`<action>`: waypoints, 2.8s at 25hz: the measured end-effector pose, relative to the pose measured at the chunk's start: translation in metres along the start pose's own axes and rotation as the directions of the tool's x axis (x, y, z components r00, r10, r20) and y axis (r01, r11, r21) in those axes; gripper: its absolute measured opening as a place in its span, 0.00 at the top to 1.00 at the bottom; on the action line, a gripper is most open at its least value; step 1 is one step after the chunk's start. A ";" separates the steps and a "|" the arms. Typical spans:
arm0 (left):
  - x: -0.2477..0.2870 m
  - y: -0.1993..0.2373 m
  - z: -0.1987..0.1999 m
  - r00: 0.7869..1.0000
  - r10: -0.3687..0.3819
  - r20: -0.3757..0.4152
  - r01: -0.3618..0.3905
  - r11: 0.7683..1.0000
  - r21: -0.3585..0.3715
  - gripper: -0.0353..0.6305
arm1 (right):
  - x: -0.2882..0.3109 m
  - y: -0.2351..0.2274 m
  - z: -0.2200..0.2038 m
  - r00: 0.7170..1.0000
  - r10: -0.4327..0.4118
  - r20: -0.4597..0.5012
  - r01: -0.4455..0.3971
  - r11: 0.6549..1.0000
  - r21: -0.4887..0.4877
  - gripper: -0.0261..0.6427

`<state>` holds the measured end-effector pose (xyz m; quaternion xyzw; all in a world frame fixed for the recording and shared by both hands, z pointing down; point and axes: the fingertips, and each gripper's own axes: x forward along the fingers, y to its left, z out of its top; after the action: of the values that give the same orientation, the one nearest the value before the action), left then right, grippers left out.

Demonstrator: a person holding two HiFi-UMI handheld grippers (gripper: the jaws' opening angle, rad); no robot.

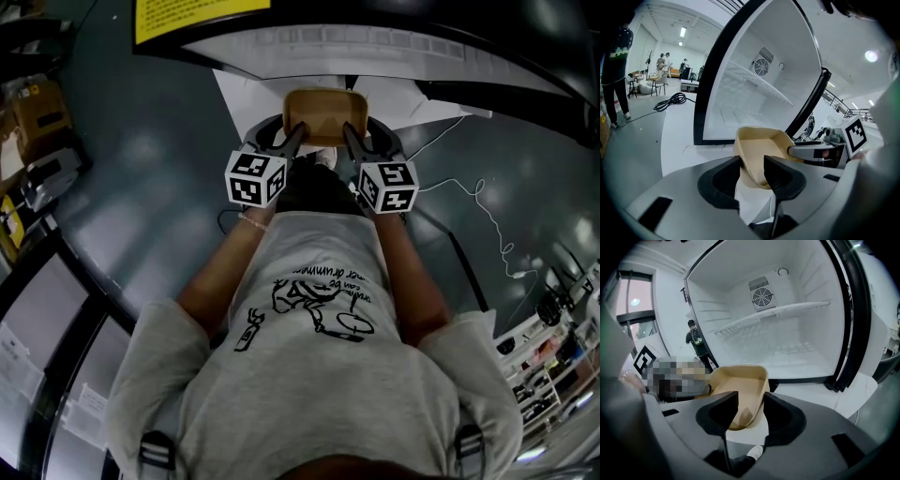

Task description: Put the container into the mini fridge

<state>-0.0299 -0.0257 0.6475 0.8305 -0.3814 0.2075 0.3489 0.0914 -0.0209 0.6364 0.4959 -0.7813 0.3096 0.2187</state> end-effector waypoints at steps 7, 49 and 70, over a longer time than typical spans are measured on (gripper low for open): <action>-0.010 -0.014 0.021 1.000 -0.011 0.018 0.011 1.000 -0.003 0.69 | -0.019 0.001 0.021 1.000 -0.002 0.025 0.002 1.000 -0.002 0.69; -0.104 -0.084 0.139 0.982 -0.073 0.175 0.070 0.997 0.020 0.69 | -0.121 0.033 0.140 0.986 0.024 0.166 -0.018 0.999 -0.040 0.69; -0.118 -0.083 0.173 0.969 -0.064 0.240 0.060 0.998 0.023 0.69 | -0.130 0.044 0.167 0.980 0.041 0.193 -0.030 0.998 -0.059 0.69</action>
<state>-0.0259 -0.0573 0.4241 0.8638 -0.3929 0.0974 0.3000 0.0991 -0.0403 0.4212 0.5033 -0.8161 0.2415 0.1496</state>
